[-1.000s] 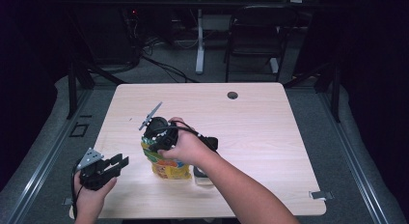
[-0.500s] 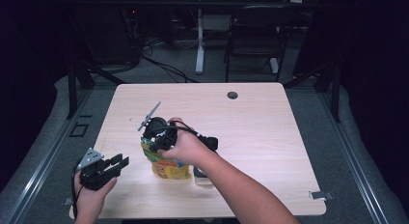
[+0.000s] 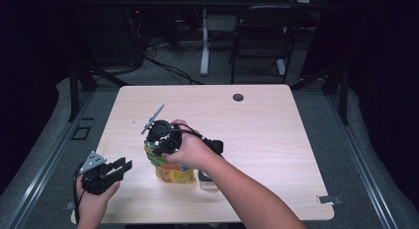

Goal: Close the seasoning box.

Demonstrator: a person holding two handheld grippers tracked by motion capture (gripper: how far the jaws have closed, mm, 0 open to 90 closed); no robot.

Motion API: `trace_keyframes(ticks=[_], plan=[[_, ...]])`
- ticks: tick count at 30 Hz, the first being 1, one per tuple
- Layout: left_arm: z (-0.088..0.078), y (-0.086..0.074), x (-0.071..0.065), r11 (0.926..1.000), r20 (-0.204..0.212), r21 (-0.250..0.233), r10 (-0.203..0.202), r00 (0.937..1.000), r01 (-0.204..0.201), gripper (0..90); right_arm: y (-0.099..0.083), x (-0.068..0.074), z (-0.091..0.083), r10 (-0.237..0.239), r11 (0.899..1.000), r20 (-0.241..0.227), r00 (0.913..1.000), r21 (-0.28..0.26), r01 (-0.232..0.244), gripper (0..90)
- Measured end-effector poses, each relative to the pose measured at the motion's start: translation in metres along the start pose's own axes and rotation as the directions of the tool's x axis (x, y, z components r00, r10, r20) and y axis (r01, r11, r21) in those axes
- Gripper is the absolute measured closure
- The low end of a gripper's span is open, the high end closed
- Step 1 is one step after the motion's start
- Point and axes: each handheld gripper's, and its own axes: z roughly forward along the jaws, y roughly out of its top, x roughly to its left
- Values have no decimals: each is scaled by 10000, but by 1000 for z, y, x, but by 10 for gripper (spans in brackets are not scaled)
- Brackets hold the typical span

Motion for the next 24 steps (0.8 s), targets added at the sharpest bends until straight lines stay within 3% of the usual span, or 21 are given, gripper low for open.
trace_keyframes(ticks=[15, 24], plan=[[0, 0, 0, 10000, 23, -45, 41, 10000, -41, 653, -4, -1, -4, -45, 9999, 45, 10000, -130, 46, 900], [1, 0, -3, 9999, 132, -33, 118, 9998, -118, 651, -11, -3, -14, -82, 9969, 24, 10000, -784, 83, 900]])
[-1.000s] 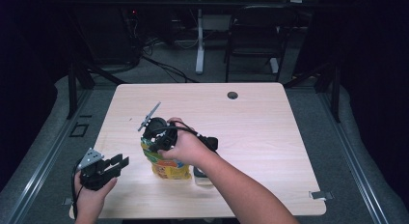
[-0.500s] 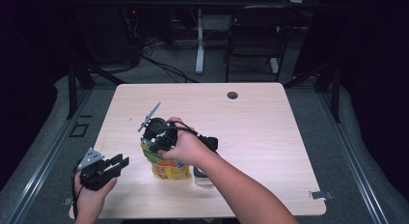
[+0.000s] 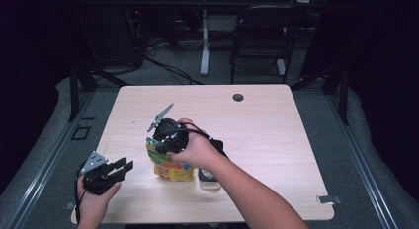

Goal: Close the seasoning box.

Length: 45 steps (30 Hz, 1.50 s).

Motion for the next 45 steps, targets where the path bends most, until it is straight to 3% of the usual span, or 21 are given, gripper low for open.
trace_keyframes(ticks=[15, 25, 36, 41, 45], plan=[[1, 1, -8, 9993, 394, 108, 366, 9986, -370, 635, -3, 4, -23, -60, 9965, -27, 10000, -831, 57, 900], [5, -1, -13, 9994, 683, 40, 327, 9971, -330, 621, -7, 3, -33, -134, 9941, 125, 9998, -1079, 146, 900], [20, -7, -28, 9961, 1389, 452, 687, 9879, -756, 584, -10, 1, -45, -46, 9906, 293, 9996, -1365, 85, 900], [27, -9, -33, 9964, 1634, 490, 610, 9847, -698, 574, -11, 1, -49, 9, 9891, 331, 9995, -1470, 40, 900], [30, -11, -37, 9947, 1802, 517, 784, 9805, -890, 560, -11, 1, -51, 22, 9879, 367, 9993, -1548, 35, 900]])
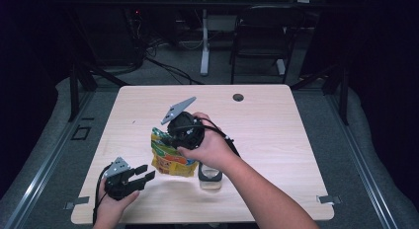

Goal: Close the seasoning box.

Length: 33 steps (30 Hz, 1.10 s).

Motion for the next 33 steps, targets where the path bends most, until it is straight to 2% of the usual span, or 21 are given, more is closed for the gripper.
trace_keyframes(ticks=[2, 10, 18, 19, 23, 29, 33], plan=[[1, 0, -1, 10000, -28, 40, 36, 10000, -36, 560, 0, 0, -1, 26, 10000, 4, 10000, -13, -26, 900], [4, 0, -5, 9999, 357, -123, 29, 9994, -25, 548, 3, 1, -8, -18, 9997, -2, 10000, -253, 18, 900], [7, 2, -13, 9994, 683, -106, 342, 9971, -335, 531, 10, 8, -16, -255, 9988, -82, 9996, -420, 252, 900], [8, 2, -13, 9989, 701, -80, 474, 9964, -470, 529, 11, 9, -17, -354, 9986, -105, 9993, -406, 350, 900], [8, 2, -15, 9986, 778, 65, 517, 9956, -524, 526, 15, 15, -17, -448, 9978, -191, 9988, -492, 438, 900], [9, 2, -17, 9989, 858, -37, 473, 9952, -472, 523, 21, 20, -15, -581, 9969, -274, 9979, -545, 565, 900], [9, 3, -19, 9979, 1026, -51, 655, 9926, -653, 519, 24, 22, -13, -657, 9963, -317, 9973, -574, 638, 900]])
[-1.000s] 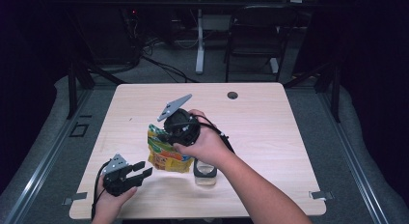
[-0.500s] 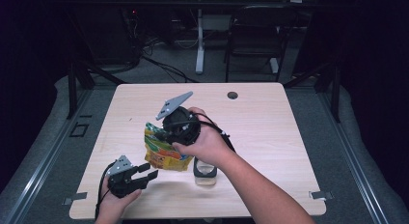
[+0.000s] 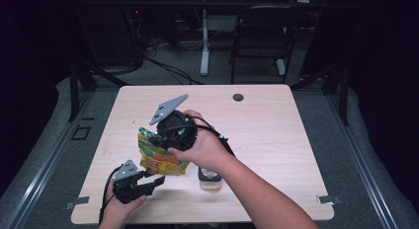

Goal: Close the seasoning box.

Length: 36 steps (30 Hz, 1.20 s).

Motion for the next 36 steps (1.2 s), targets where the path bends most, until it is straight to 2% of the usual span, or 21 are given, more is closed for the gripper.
trace_keyframes(ticks=[3, 15, 20, 23, 27, 29, 30, 32, 36], plan=[[1, 0, -1, 9998, 100, 157, 114, 9999, -116, 515, 1, 1, 2, -20, 10000, -73, 10000, -2, 20, 900], [0, 1, -1, 10000, 173, 15, -41, 9998, 41, 519, 2, 1, 4, -43, 10000, -86, 10000, 85, 44, 900], [-1, 1, -2, 9998, 297, 159, 150, 9994, -155, 522, 1, 0, 5, -114, 9998, -54, 9999, 173, 115, 900], [1, 1, -4, 9998, 307, 146, 103, 9995, -108, 520, 1, -1, 6, -26, 9999, -90, 10000, 123, 27, 900], [0, 1, -3, 9998, 288, 191, 54, 9996, -60, 521, 1, 0, 7, -142, 9998, -30, 9999, 159, 143, 900], [-2, 2, -2, 9997, 195, 196, 155, 9997, -159, 522, 0, -1, 7, -185, 9997, -13, 9998, 146, 185, 900], [-2, 2, -2, 9998, 224, 180, 57, 9997, -61, 522, 0, -1, 6, -198, 9997, -6, 9998, 132, 198, 900], [-4, 2, -1, 9997, 217, 183, 156, 9996, -160, 524, 0, -2, 6, -212, 9997, 51, 9998, 131, 211, 900], [-5, 2, -2, 9999, 289, 72, 69, 9996, -71, 525, -2, -4, 4, -325, 9994, 104, 9994, 158, 323, 900]])
